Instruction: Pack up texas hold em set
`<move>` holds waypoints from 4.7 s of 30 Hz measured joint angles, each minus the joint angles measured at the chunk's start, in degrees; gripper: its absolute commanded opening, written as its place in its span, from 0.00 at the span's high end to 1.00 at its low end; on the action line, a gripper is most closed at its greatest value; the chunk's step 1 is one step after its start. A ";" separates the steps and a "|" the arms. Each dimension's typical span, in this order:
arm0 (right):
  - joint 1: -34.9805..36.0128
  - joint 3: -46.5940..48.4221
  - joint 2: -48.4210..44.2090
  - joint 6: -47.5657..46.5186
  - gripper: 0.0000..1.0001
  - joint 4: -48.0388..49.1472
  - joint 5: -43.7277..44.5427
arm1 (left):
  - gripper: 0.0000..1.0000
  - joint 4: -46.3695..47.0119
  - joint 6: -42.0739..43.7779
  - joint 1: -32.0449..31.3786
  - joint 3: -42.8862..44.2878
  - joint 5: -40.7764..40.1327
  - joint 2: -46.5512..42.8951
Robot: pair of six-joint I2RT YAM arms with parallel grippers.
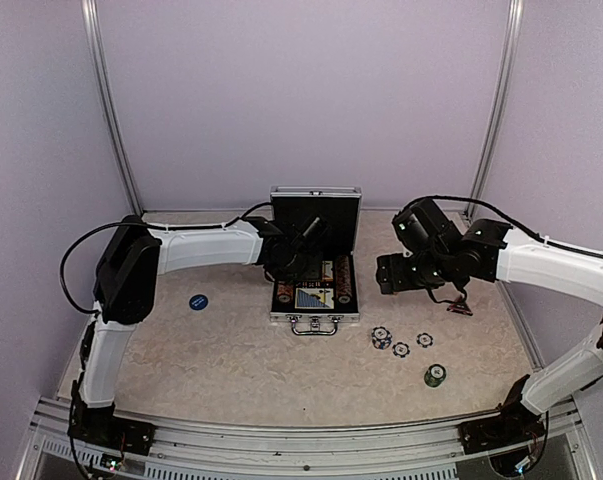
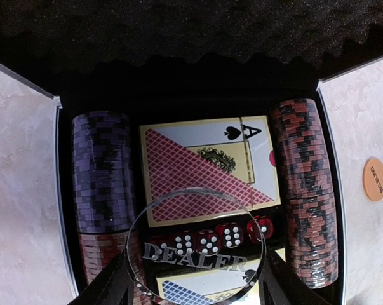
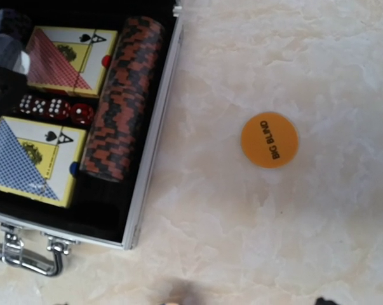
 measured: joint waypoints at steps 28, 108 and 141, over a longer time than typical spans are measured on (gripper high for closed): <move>0.00 -0.26 -1.46 0.39 0.18 -1.68 0.28 | 0.18 2.93 3.76 0.35 9.99 -7.21 10.29; 0.00 -2.16 -2.03 1.14 0.18 -1.57 0.02 | 0.89 11.26 1.11 0.59 5.88 0.33 10.75; 0.00 -2.51 -2.05 1.25 0.18 -1.20 -0.20 | 0.74 10.75 -1.11 0.87 -0.74 -1.97 5.18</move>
